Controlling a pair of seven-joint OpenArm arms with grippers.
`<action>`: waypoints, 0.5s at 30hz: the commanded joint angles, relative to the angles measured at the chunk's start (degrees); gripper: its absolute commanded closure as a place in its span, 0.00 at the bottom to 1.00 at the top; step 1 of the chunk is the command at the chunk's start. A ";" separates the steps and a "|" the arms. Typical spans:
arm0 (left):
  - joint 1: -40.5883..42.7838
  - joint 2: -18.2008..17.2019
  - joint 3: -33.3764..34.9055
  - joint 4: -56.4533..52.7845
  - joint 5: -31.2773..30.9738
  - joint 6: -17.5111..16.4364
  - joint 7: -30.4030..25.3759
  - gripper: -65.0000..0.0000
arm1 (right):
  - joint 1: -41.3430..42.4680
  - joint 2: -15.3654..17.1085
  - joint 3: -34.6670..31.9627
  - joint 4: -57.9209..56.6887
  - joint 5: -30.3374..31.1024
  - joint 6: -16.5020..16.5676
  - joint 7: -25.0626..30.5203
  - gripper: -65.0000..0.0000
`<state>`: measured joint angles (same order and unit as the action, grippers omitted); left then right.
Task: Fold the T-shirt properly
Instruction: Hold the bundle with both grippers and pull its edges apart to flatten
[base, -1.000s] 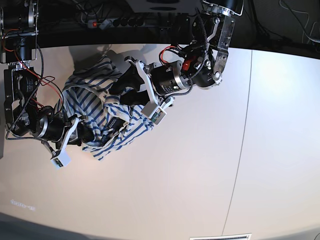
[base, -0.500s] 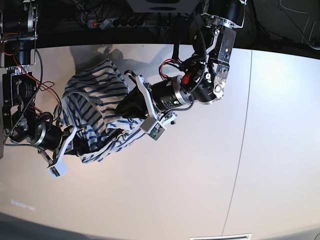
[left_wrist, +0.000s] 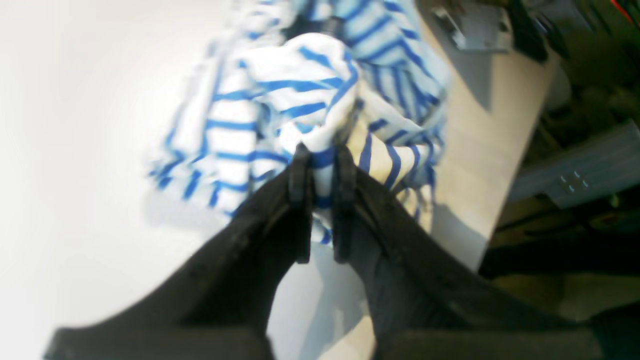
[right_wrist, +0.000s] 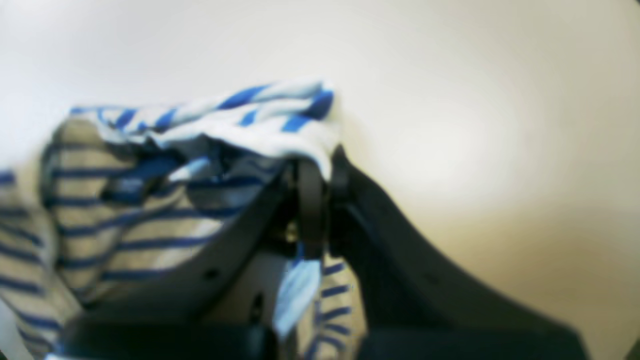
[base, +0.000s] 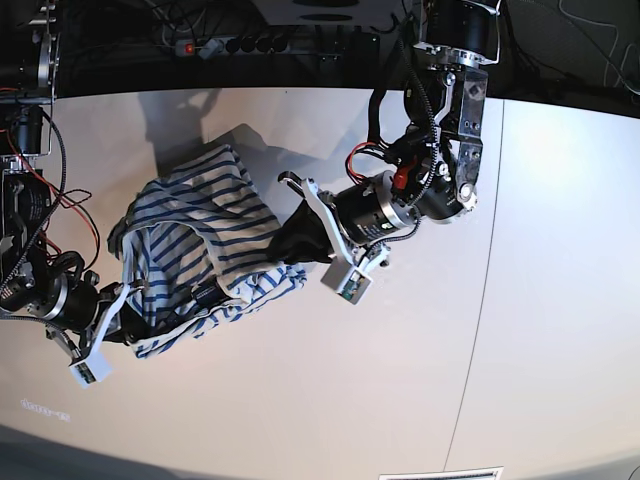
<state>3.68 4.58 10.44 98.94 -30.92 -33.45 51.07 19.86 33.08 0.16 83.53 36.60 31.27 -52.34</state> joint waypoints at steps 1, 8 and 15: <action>-1.16 0.13 -0.35 0.85 -1.73 0.20 -1.16 0.92 | 1.68 1.44 0.46 0.70 0.68 2.49 1.92 1.00; -2.75 -2.23 -0.39 0.85 -0.76 0.20 -1.16 0.92 | 1.75 1.36 0.46 -1.36 -1.55 2.40 4.22 1.00; -3.56 -4.31 -0.37 -0.28 0.39 0.22 -3.74 0.92 | 4.28 0.81 0.46 -8.46 -2.43 2.40 4.61 1.00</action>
<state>1.21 0.01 10.07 97.86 -29.58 -33.45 48.84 22.50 33.01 0.12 74.30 33.63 31.24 -49.04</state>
